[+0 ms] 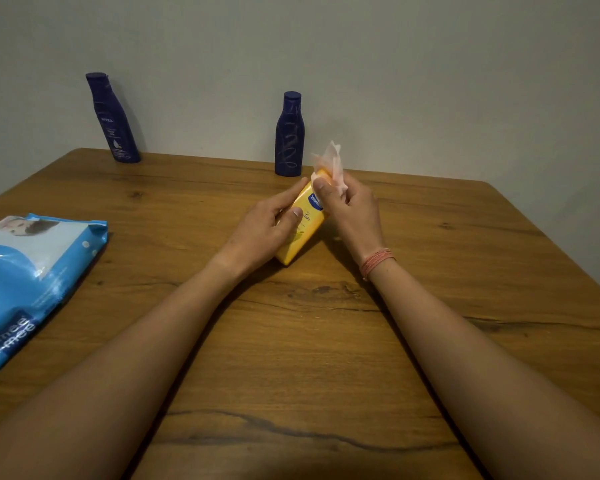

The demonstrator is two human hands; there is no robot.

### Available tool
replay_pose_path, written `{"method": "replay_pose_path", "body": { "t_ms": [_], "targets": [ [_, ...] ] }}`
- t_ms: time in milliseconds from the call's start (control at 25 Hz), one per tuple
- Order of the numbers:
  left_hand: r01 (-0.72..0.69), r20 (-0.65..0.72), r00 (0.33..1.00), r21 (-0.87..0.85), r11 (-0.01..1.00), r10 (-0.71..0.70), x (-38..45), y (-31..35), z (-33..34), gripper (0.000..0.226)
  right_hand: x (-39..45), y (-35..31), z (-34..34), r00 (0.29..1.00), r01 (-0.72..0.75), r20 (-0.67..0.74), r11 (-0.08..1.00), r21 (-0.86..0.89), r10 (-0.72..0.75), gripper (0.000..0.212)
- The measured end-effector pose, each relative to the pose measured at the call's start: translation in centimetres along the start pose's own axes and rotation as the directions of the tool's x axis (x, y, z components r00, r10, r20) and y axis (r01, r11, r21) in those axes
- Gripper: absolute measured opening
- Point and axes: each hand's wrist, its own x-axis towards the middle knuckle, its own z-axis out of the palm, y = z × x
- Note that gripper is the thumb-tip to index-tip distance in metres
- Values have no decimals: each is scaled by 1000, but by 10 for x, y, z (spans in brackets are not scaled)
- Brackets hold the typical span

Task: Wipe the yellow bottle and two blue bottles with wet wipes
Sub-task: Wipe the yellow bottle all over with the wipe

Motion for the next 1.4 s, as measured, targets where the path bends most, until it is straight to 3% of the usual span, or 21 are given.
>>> {"method": "replay_pose_path", "body": {
  "t_ms": [120,280,400,520,640,800,960,1080,1200,1400],
  "targets": [
    [-10,-6,1000,29,1000,10,0,1,1,53,4,2,-1,999,-22,-42,999,46,24,19],
    [-10,-51,999,6,1000,10,0,3,4,50,6,3,-1,974,-72,-209,995,70,85,19],
    [49,-211,973,-193,980,-90,2,-1,1,47,8,3,-7,926,-157,-301,958,239,227,16],
    [108,-206,956,-413,904,-208,4,-3,-3,47,4,-3,-1,954,-253,-34,861,441,298,21],
    [84,-124,983,-356,931,-136,3,-1,-1,49,-6,-12,14,952,-270,254,856,441,169,25],
    [21,-194,977,-300,954,-82,3,1,0,43,-8,-17,12,965,-254,160,885,391,207,10],
    [52,-232,964,-316,948,-130,4,1,2,38,-8,-16,12,968,-252,63,907,337,245,14],
    [126,-220,942,-467,875,-253,5,-2,0,38,-10,-19,15,975,-187,173,940,287,141,37],
    [109,-196,951,-512,852,-239,2,-1,-2,43,-13,-21,21,967,-61,253,980,188,12,45],
    [52,-179,972,-465,884,-152,-1,2,-4,41,-9,-13,13,971,-139,227,952,273,77,42]
  ]
}}
